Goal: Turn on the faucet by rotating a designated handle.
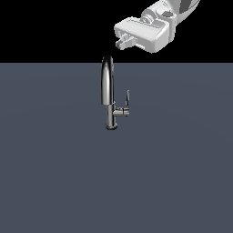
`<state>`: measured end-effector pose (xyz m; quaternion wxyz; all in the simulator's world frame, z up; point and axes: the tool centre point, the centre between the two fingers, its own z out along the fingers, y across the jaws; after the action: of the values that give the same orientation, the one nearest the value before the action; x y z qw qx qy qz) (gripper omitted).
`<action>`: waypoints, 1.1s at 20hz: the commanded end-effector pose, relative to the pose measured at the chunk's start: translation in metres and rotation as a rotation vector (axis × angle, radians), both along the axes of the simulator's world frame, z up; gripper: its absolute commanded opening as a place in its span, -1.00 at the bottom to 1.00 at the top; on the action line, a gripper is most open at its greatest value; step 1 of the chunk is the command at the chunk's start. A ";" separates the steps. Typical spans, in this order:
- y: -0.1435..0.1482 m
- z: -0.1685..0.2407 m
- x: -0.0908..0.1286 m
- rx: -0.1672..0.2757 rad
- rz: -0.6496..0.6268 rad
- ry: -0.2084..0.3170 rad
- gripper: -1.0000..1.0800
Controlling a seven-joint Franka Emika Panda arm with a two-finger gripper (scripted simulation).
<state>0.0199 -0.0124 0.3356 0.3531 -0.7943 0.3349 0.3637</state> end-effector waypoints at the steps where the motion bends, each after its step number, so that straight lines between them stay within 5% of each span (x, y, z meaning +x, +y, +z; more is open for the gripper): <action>1: -0.005 -0.014 0.013 0.043 -0.048 0.043 -1.00; 14: -0.028 -0.107 0.068 0.285 -0.324 0.292 -1.00; 22: -0.034 -0.156 0.083 0.394 -0.453 0.407 -1.00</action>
<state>0.1007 -0.0458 0.1869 0.4913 -0.5422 0.4835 0.4805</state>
